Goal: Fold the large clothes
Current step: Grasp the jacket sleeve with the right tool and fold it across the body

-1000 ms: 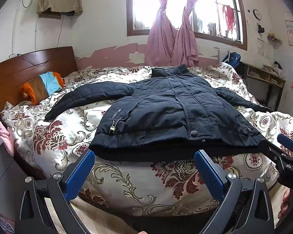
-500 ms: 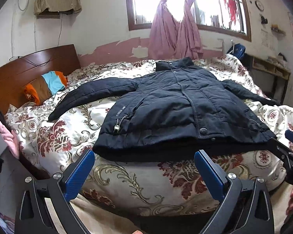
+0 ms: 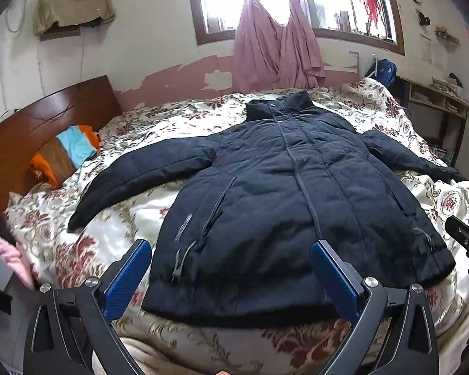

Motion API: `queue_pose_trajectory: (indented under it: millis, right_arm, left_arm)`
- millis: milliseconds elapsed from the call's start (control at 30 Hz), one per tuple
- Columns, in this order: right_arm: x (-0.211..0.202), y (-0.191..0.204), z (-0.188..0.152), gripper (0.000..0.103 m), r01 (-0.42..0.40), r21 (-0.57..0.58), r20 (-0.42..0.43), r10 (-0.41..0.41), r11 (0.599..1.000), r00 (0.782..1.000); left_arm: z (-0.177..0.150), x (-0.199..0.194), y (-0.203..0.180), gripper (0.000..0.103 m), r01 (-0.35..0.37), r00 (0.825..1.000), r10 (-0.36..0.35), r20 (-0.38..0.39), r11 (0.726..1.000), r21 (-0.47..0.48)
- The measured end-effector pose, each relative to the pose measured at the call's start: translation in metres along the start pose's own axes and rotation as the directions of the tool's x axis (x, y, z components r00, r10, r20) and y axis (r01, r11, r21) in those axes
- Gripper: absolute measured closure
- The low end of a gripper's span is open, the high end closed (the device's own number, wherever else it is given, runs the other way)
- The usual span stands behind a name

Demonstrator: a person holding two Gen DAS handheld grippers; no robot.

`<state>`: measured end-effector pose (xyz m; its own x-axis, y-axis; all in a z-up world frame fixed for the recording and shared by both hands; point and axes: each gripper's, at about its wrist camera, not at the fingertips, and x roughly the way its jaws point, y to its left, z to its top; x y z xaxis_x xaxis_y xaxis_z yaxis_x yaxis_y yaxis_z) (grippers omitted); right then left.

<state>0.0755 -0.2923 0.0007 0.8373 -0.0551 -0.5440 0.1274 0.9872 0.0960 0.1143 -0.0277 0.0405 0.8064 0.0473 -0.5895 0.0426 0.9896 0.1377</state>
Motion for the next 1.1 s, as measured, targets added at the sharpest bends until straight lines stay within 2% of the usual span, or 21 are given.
queue_pose_trajectory:
  millis: [300,500,600,700,867,967,1000,1067,1100]
  right_arm:
    - [0.047,-0.088,0.030,0.001,0.086,0.194,-0.014,-0.085,0.977,0.996]
    - [0.098,-0.170,0.054,0.001,0.101,0.352,-0.041,-0.093,0.930,0.995]
    - [0.139,-0.217,0.066,0.001,0.099,0.484,-0.095,-0.061,0.870,0.994]
    - [0.179,-0.244,0.068,0.001,0.098,0.569,-0.118,-0.036,0.816,0.992]
    - [0.228,-0.271,0.073,0.001,0.199,0.630,-0.162,-0.123,0.750,0.979]
    - [0.245,-0.289,0.072,0.002,0.252,0.687,-0.180,-0.176,0.682,0.968]
    - [0.249,-0.295,0.072,0.005,0.268,0.709,-0.184,-0.195,0.653,0.963]
    - [0.255,-0.304,0.070,0.020,0.311,0.733,-0.204,-0.240,0.605,0.949]
    - [0.258,-0.308,0.068,0.033,0.340,0.741,-0.224,-0.264,0.579,0.938]
  left_arm:
    - [0.049,0.063,-0.047,0.000,0.095,0.994,-0.093,-0.049,0.994,0.050]
    - [0.088,0.115,-0.107,0.000,0.203,0.971,-0.196,-0.134,0.978,0.039]
    - [0.108,0.140,-0.140,0.000,0.251,0.959,-0.243,-0.146,0.967,0.036]
    - [0.130,0.169,-0.170,0.000,0.257,0.959,-0.248,-0.135,0.965,0.053]
    - [0.157,0.214,-0.209,0.000,0.275,0.957,-0.265,-0.118,0.959,0.075]
    - [0.169,0.240,-0.233,0.000,0.298,0.951,-0.287,-0.111,0.949,0.099]
    - [0.171,0.247,-0.239,0.000,0.307,0.949,-0.295,-0.112,0.946,0.105]
    - [0.176,0.262,-0.252,0.000,0.320,0.944,-0.306,-0.124,0.941,0.114]
    - [0.178,0.270,-0.259,0.000,0.327,0.941,-0.312,-0.128,0.938,0.116]
